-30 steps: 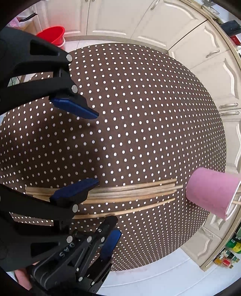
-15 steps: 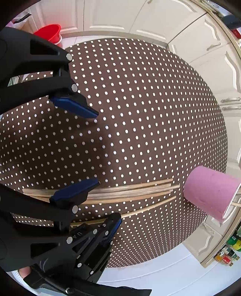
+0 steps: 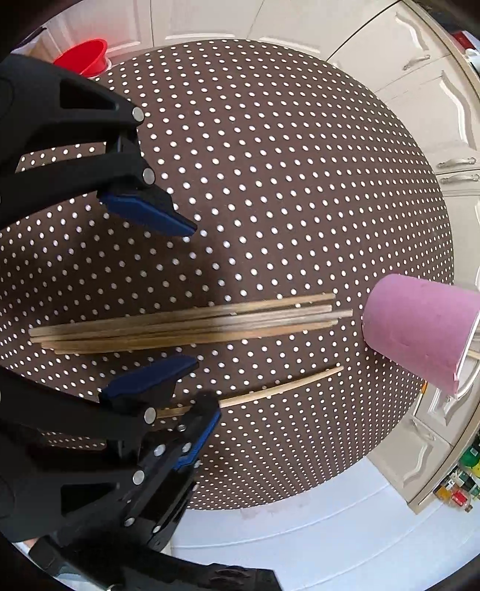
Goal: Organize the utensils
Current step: 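Grasp one wooden chopstick from the pile with the right tool, then grasp another chopstick with the left tool while the right tool holds its chopstick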
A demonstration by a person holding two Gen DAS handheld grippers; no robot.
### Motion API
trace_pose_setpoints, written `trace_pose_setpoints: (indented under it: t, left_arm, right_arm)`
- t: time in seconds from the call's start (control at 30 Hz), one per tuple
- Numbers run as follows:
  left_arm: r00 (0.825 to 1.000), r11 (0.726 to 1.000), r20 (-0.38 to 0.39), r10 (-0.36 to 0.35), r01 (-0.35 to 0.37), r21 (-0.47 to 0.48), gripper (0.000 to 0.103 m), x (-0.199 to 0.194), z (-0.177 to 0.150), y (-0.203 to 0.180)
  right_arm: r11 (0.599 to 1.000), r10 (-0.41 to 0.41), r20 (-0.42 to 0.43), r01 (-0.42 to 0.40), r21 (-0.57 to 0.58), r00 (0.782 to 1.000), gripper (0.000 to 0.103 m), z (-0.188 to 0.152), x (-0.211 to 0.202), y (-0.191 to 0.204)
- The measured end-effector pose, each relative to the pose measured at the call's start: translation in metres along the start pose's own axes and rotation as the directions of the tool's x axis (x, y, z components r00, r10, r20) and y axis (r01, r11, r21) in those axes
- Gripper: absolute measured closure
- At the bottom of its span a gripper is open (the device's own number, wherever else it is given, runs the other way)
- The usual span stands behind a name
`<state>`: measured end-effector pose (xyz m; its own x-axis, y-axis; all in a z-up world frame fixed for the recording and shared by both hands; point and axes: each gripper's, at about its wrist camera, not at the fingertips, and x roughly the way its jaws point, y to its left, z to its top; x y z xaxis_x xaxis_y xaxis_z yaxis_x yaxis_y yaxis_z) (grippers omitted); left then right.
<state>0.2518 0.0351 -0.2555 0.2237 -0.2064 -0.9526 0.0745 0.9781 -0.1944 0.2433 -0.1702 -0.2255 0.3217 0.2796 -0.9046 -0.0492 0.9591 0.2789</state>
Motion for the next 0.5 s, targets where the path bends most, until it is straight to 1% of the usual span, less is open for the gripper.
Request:
trace_pose_setpoints:
  t: [0.03,0.1,0.13,0.2,0.23,0.27,0.3,0.4,0.43,0.5]
  left_arm:
    - [1.000,1.000,-0.008,-0.005,0.005,0.004,0.040,0.003,0.003,-0.003]
    - [1.000,1.000,-0.016,-0.012,0.012,0.011,0.050,0.006,0.009,-0.010]
    - [1.000,1.000,-0.017,-0.012,0.013,0.015,0.053,0.008,0.011,-0.013]
    - [1.000,1.000,-0.026,0.006,-0.005,0.028,0.064,0.015,0.017,-0.023]
    - [0.999,0.999,-0.035,0.023,-0.022,0.035,0.068,0.019,0.018,-0.027]
    - [0.999,0.999,-0.041,0.032,-0.030,0.036,0.069,0.023,0.020,-0.029]
    - [0.998,0.999,-0.044,0.037,-0.035,0.034,0.073,0.026,0.023,-0.031]
    - [0.999,1.000,-0.044,0.021,-0.020,0.024,0.082,0.032,0.028,-0.036]
    - [0.999,1.000,-0.036,0.022,-0.021,0.024,0.084,0.033,0.030,-0.037]
    - [0.999,0.999,-0.039,0.024,-0.023,0.032,0.092,0.034,0.030,-0.038]
  right_arm:
    - [1.000,0.003,0.000,-0.003,0.005,1.000,0.099,-0.003,-0.002,-0.004]
    - [1.000,0.004,0.001,-0.004,0.014,1.000,0.099,-0.004,-0.006,-0.011]
    - [1.000,0.009,0.001,-0.009,0.022,1.000,0.098,-0.006,-0.008,-0.013]
    - [0.999,0.017,0.000,-0.017,0.035,1.000,0.099,-0.011,-0.013,-0.019]
    - [0.999,0.024,0.000,-0.024,0.043,1.000,0.099,-0.011,-0.014,-0.022]
    - [0.999,0.026,0.001,-0.026,0.047,1.000,0.099,-0.014,-0.017,-0.023]
    - [0.998,0.029,0.003,-0.029,0.049,1.000,0.099,-0.017,-0.021,-0.028]
    - [0.997,0.040,0.005,-0.040,0.059,0.999,0.098,-0.016,-0.023,-0.034]
    - [0.995,0.058,0.005,-0.058,0.076,0.998,0.098,-0.017,-0.024,-0.038]
    - [0.992,0.078,0.001,-0.078,0.104,0.997,0.098,-0.021,-0.026,-0.049]
